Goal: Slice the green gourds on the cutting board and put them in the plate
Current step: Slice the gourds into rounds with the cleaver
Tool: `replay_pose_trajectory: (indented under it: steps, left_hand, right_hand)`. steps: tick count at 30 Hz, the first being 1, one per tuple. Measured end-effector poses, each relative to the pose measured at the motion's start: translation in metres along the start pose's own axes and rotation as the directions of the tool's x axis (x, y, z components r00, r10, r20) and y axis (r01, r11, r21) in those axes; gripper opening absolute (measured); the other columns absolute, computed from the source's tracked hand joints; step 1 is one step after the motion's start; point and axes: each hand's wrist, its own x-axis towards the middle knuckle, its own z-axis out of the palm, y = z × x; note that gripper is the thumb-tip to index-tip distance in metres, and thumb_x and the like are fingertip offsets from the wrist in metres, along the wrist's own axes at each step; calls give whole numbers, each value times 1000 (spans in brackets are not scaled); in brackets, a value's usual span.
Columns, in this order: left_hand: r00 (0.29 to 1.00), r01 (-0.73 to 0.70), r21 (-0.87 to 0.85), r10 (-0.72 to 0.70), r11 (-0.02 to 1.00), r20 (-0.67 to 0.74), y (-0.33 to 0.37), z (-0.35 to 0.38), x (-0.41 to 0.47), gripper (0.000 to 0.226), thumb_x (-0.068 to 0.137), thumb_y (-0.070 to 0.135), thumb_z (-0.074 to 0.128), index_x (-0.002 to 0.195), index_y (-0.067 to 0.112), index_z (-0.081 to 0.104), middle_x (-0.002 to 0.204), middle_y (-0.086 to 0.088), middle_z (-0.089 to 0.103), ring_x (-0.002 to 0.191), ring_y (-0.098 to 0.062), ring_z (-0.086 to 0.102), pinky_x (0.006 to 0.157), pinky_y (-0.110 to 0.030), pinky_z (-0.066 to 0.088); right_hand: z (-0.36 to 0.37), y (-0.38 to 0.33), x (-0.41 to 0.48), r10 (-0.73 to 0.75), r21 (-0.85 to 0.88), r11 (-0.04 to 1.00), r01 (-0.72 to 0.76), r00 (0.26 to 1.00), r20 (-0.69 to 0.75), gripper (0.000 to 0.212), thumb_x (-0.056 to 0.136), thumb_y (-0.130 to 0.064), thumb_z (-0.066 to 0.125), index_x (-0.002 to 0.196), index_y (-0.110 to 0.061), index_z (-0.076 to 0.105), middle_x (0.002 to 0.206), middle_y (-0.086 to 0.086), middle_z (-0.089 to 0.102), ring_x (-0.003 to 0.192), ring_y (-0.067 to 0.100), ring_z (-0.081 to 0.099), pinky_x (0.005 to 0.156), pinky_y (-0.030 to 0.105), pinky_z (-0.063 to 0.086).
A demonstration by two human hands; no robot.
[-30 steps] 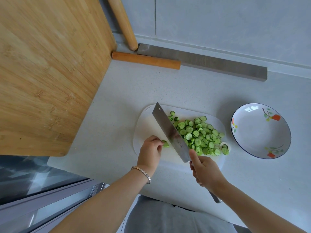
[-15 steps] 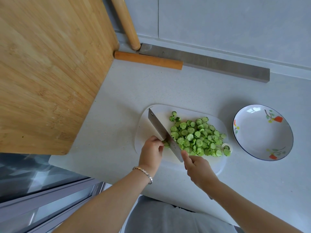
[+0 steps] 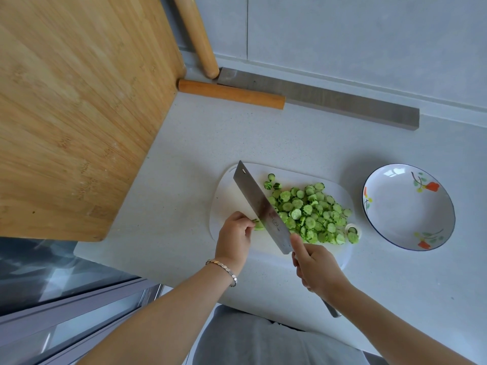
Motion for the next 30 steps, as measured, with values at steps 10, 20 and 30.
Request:
replay_pose_trajectory:
  steps: [10,20,30]
  left_hand:
    - [1000,19,18,-19,1000,10,2,-1,0,11,71,-12,70,69,-2,72,74,-12,64,64,-25,62,61,-20,42]
    - [991,134,34,-134,990,1,4,-5,-4,3,80,6,70,79,5,72,85,-6,67,73,-21,64,60,-28,51]
    - [992,129,-72,-129,989,-1,1,-1,-1,6,76,-7,69,77,-3,72,82,-12,66,70,-23,64,68,-24,51]
  right_hand:
    - [12,4,12,-15,-183,983,10,1000,-21,59,86,-64,32,67,-10,40,62,9,36,55,20,32,57,30,31]
    - [2,5,12,103,47,994,-104,995,8,55,89,-59,39,60,-11,40,44,-2,33,36,12,26,39,19,25]
    - [3,-3,3,10,-11,1000,-10,1000,17,56,88,-59,38,63,-10,41,46,-1,36,38,13,28,40,20,26]
